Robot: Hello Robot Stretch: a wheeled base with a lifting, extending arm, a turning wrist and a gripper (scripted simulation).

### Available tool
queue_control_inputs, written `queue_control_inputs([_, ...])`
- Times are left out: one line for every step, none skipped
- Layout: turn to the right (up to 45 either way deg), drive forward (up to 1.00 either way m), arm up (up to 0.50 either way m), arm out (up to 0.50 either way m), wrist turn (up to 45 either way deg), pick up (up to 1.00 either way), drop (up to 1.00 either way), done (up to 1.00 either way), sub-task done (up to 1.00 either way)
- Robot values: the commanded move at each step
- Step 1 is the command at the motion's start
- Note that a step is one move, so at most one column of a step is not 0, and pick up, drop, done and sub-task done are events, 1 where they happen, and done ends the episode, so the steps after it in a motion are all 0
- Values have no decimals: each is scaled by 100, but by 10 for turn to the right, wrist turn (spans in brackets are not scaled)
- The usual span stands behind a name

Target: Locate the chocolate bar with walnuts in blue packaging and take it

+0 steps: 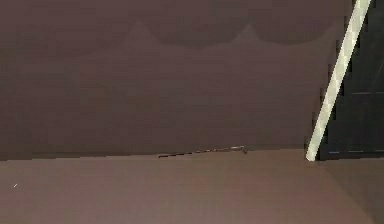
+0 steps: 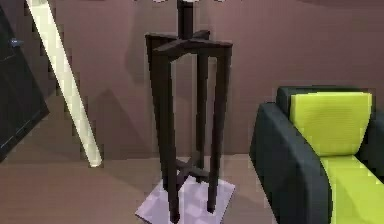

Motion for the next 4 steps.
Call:
queue_control_inputs([360,0,0,0,0,0,0,0,0])
queue_control_inputs([0,100,0,0,0,0,0,0,0])
queue_control_inputs([30,0,0,0,0,0,0,0,0])
queue_control_inputs([0,65,0,0,0,0,0,0,0])
